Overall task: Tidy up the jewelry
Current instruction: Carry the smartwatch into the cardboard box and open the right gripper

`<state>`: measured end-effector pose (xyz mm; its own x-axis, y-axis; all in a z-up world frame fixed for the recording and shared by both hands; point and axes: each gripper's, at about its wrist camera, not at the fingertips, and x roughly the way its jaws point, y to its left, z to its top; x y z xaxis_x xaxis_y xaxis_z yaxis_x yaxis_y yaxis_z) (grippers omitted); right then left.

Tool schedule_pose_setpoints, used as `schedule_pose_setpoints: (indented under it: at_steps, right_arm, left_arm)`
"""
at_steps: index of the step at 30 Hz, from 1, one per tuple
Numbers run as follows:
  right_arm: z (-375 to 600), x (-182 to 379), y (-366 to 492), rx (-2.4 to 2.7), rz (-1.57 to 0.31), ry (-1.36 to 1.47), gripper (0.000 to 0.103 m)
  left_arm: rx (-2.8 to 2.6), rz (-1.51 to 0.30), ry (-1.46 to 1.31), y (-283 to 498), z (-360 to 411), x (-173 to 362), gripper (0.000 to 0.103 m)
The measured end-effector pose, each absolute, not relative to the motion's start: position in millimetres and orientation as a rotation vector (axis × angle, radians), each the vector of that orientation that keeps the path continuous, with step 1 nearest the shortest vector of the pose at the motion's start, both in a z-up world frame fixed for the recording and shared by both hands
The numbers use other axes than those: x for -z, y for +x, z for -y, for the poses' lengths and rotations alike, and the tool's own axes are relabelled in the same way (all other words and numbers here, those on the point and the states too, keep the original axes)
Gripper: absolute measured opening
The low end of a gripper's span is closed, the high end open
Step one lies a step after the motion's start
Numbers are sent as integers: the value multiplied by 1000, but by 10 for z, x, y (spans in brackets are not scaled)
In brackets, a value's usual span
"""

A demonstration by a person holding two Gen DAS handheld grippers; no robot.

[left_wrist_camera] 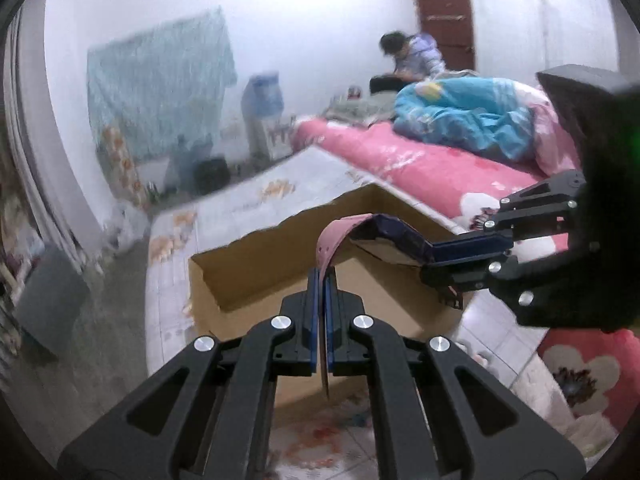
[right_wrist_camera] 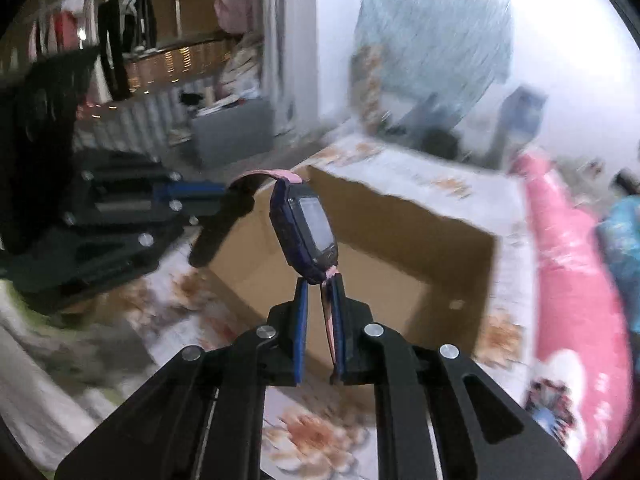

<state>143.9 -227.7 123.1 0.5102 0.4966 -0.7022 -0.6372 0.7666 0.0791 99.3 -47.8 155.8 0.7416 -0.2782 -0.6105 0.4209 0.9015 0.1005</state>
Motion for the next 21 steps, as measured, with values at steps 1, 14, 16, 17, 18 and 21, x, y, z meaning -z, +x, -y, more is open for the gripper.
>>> schedule_pose_setpoints:
  at_steps: [1, 14, 16, 17, 18, 21]
  right_arm:
    - [2255, -1210, 1596, -702, -813, -182, 11]
    - [1830, 23, 3443, -733, -1425, -107, 8]
    - [1805, 120, 3591, -679, -1425, -142, 8]
    - [1800, 141, 3634, -674, -1422, -147, 8]
    - [1798, 134, 3661, -663, -1412, -148, 8]
    - [1793, 47, 3693, -613, -1362, -165, 8]
  left_arm:
    - [385, -665, 221, 1136, 415, -1534, 2]
    - [290, -1134, 327, 2555, 261, -494, 8]
    - [272, -1135, 352, 2599, 268, -455, 10]
    - [248, -1119, 374, 2623, 266, -465, 11]
    - [238, -1102, 380, 2637, 257, -496, 12]
    - [224, -1023, 335, 2598, 160, -648, 28]
